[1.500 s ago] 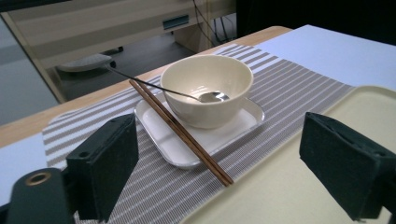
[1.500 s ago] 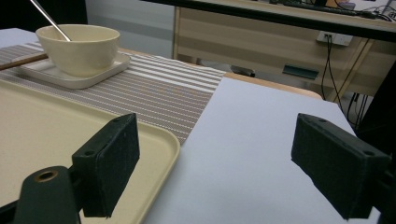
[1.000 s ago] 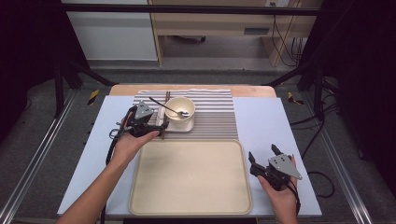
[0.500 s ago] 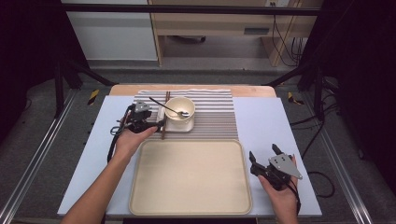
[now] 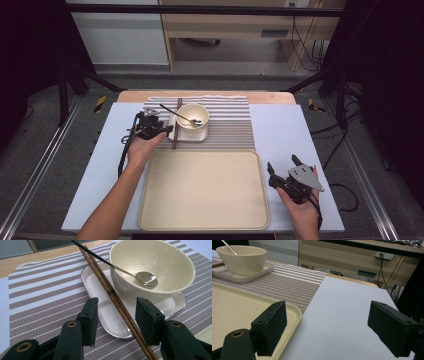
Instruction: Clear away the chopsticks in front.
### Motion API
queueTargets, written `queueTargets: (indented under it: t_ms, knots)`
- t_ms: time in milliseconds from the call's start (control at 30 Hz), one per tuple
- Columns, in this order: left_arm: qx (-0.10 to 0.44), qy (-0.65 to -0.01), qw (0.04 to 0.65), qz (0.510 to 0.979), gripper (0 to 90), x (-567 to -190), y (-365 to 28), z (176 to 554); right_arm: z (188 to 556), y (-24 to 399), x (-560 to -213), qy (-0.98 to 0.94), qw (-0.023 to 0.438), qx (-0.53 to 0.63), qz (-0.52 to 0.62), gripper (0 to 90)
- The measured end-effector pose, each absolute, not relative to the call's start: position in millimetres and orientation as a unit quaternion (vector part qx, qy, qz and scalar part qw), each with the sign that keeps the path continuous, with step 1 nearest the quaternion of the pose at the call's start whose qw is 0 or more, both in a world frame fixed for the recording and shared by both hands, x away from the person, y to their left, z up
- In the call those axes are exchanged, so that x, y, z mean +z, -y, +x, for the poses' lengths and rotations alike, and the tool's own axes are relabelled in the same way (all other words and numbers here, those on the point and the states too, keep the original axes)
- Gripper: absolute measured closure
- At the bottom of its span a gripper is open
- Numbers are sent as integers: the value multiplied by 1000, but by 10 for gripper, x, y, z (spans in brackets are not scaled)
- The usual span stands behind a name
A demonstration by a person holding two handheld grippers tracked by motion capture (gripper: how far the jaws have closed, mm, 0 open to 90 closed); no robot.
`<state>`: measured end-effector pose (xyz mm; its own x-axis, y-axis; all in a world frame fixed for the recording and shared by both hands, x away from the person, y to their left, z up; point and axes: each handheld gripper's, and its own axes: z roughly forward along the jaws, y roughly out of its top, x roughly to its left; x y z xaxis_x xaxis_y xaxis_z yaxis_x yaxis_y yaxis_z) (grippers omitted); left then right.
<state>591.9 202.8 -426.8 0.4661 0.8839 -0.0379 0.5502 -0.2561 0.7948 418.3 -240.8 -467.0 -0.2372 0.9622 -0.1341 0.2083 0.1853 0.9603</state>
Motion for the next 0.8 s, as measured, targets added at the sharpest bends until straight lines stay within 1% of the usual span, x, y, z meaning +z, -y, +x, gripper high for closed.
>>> queueTargets:
  t_ms: [133,233,333,533,733,800]
  knots:
    - [223,-475,393,755,546,-4292,-1973,5926,4180,2405,-4667,-644,421,450,453,163]
    - [234,-476,380,758,545,-4328,-1944,5946,4178,2411,-4670,-645,424,447,452,165]
    - [227,-491,377,752,547,-4367,-1955,5975,4176,2415,-4672,-645,423,447,453,165]
    - [228,-503,374,746,611,-4385,-1938,5982,4176,2419,-4674,-645,422,444,455,165]
    - [217,-519,376,737,693,-4417,-1896,5984,4175,2423,-4677,-646,422,445,455,165]
    - [216,-518,373,739,698,-4434,-1877,5988,4175,2424,-4678,-646,422,444,456,165]
